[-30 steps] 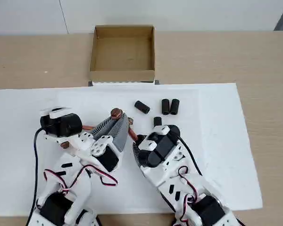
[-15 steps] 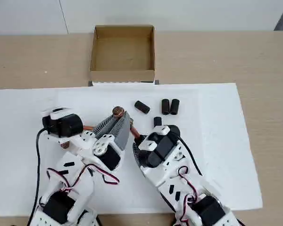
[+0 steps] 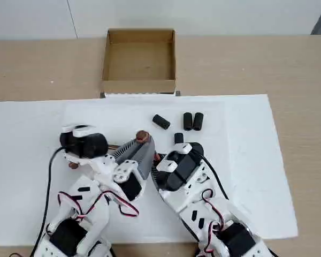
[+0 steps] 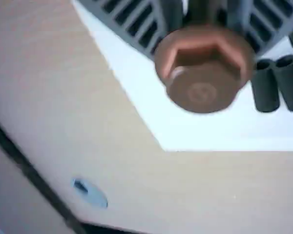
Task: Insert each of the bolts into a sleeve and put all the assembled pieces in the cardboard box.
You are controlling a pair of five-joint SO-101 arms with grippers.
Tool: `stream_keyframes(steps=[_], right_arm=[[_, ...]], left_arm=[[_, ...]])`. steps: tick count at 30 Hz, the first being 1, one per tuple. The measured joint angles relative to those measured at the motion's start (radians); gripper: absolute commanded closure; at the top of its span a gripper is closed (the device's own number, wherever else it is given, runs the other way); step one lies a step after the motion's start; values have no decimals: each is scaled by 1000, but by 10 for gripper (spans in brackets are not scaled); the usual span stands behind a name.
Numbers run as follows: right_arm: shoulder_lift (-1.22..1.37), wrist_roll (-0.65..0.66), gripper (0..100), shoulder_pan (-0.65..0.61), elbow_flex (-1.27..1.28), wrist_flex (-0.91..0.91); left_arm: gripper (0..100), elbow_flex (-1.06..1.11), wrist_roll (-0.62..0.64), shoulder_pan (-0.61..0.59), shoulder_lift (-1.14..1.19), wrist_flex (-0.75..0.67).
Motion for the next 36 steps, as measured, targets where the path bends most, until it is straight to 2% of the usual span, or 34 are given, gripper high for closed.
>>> stream_keyframes(steps=[7, 12, 17, 24, 30, 36], right_arm=[[0, 58, 995, 0, 0, 0], [-2, 63, 995, -3, -3, 0], [2, 64, 995, -5, 2, 2], [3, 64, 995, 0, 2, 2], [2, 64, 995, -2, 2, 2], [2, 64, 995, -2, 0, 2]], left_arm=[[995, 0, -117, 51, 0, 61], [995, -2, -132, 97, 0, 157], [990, 28, -150, 98, -14, 173], [796, 31, -157, 100, -15, 178], [793, 20, -150, 81, -15, 187], [791, 2, -242, -8, -6, 193]])
